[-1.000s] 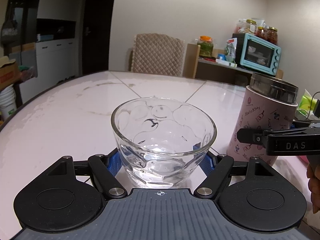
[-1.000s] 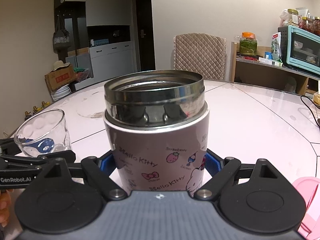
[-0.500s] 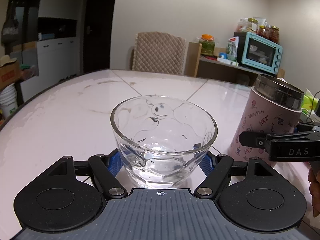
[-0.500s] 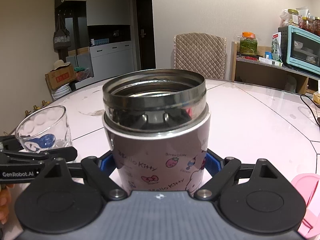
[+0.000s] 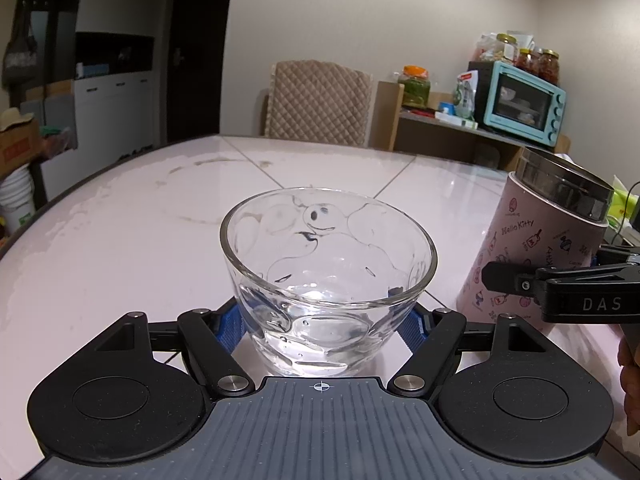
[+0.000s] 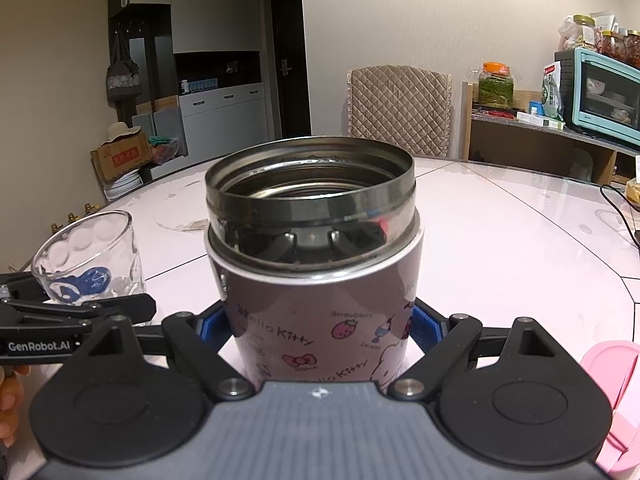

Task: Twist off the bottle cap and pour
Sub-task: 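Lower the pink jar with the right gripper while the left lowers the glass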

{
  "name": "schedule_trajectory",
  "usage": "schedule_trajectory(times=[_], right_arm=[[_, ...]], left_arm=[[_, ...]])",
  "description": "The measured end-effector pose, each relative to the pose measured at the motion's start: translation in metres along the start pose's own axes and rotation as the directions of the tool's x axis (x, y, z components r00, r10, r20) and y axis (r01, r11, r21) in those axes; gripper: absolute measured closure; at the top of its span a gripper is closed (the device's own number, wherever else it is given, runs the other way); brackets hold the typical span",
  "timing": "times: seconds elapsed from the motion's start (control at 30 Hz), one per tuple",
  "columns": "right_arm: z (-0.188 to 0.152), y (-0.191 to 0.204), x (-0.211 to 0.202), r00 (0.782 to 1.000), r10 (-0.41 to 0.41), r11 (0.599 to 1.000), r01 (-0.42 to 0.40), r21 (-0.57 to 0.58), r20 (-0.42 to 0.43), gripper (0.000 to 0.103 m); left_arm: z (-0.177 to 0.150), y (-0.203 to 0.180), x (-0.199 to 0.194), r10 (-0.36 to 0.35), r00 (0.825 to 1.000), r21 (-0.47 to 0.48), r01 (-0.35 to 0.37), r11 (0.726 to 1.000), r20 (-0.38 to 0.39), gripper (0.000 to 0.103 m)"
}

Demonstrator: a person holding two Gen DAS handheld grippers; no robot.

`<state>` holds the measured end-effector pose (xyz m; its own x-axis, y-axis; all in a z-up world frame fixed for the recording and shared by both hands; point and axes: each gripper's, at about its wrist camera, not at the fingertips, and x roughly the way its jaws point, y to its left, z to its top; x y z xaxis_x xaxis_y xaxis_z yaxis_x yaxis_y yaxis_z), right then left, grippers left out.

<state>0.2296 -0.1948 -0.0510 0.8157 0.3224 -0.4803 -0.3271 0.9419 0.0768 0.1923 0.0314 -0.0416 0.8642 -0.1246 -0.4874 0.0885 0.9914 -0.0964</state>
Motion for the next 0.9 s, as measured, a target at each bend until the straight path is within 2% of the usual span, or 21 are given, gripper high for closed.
schedule_trajectory(times=[0.4, 0.9], right_arm=[[-0.0016, 0.0041, 0.0023, 1.0, -0.009, 1.0, 0.009, -0.022, -0.009, 0.014], [-0.0069, 0.0008, 0.0052, 0.999, 0.008, 1.0, -0.008, -0.003, -0.033, 0.006]], left_arm=[[-0.0007, -0.0019, 0.001, 0.005, 1.0, 0.004, -0.005, 1.0, -0.009, 0.024], [-0.0012, -0.0003, 0.0048, 0.004, 0.999, 0.001, -0.004, 1.0, -0.039, 0.026]])
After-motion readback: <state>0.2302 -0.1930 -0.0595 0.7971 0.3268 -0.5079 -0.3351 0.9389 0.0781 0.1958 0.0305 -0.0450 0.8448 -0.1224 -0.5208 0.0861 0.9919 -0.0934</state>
